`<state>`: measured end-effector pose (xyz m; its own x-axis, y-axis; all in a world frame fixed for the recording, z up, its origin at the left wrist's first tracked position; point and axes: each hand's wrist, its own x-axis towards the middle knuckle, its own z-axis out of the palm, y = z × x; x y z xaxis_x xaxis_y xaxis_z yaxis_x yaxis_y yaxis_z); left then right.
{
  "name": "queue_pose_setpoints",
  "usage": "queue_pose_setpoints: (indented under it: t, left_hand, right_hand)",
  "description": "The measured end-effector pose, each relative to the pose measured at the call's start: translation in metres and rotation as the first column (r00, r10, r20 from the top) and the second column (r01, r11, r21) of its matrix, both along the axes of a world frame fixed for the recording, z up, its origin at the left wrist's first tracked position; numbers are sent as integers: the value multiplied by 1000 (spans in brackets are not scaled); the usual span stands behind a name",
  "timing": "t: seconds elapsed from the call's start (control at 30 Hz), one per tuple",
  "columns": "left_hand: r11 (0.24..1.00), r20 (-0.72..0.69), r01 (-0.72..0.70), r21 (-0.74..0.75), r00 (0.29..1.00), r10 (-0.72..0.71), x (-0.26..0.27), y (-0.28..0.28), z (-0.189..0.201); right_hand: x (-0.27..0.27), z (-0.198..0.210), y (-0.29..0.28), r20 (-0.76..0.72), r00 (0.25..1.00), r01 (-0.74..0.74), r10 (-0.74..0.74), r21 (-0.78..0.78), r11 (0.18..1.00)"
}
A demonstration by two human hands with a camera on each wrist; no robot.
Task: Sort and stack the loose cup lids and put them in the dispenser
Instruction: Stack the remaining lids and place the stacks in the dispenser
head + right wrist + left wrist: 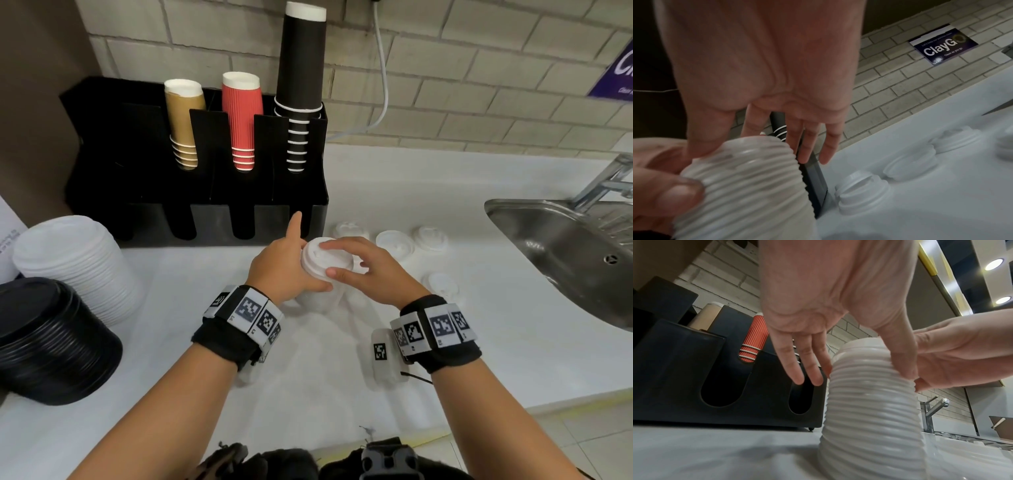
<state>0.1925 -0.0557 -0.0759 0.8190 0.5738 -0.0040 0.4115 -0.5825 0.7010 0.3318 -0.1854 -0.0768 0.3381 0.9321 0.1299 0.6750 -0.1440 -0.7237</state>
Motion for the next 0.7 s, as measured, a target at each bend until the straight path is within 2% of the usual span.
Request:
queue_pose_setpoints:
  t: [0.23, 0.5, 0.57, 0.63, 0.67, 0.7]
  left_hand:
    - [1000, 12, 6, 1, 1000, -6, 0, -2, 3]
    - [992, 73, 113, -48, 991, -109, 2, 0, 5]
    - [991, 57, 126, -43, 991, -124, 3, 3, 5]
    - [993, 40, 110, -39, 993, -109, 4, 5, 5]
    - [994, 33, 101, -39, 994, -99, 4, 6, 5]
    - [995, 31, 93, -40, 995, -92, 5, 6, 5]
  right_hand:
    - [-1, 4, 4, 55, 998, -3, 7, -85, 996]
    - [-3, -4, 0, 33, 999, 21, -19, -64, 998]
    - [1, -5, -5, -16, 1000, 8, -9, -88, 996]
    - [13, -3, -14, -99, 991, 75, -89, -134, 988]
    - [23, -2, -19, -82, 982, 155, -171, -173, 973]
    - [35, 0, -25, 3, 965, 256, -263, -237, 937]
